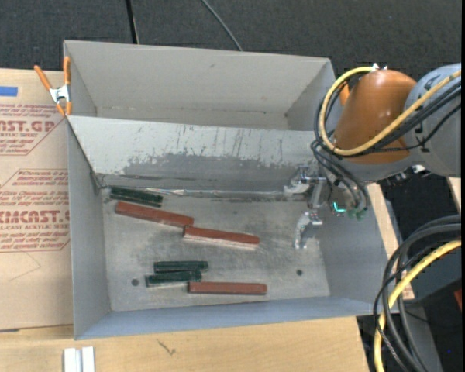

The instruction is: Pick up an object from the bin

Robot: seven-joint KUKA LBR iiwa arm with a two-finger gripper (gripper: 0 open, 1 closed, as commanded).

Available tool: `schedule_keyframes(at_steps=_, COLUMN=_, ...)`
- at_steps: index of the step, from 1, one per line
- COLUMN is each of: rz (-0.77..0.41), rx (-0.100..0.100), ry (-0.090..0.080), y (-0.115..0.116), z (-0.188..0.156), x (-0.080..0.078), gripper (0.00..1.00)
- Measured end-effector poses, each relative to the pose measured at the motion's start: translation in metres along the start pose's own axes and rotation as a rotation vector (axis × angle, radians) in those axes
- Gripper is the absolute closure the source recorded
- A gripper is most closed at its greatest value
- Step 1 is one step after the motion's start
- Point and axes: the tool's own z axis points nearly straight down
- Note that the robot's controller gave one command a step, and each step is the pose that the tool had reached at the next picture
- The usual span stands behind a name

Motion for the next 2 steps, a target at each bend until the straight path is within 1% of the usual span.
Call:
schedule_keyframes(at_steps=1, rz=-0.001, rx=0.001, ry=-0.008, y=0.000, z=-0.004, x=-0.002, gripper=0.00)
schedule_keyframes(at_steps=2, rz=-0.075, rx=0.002, ry=-0.018, y=0.049, z=0.071, x=-0.027, gripper=1.00)
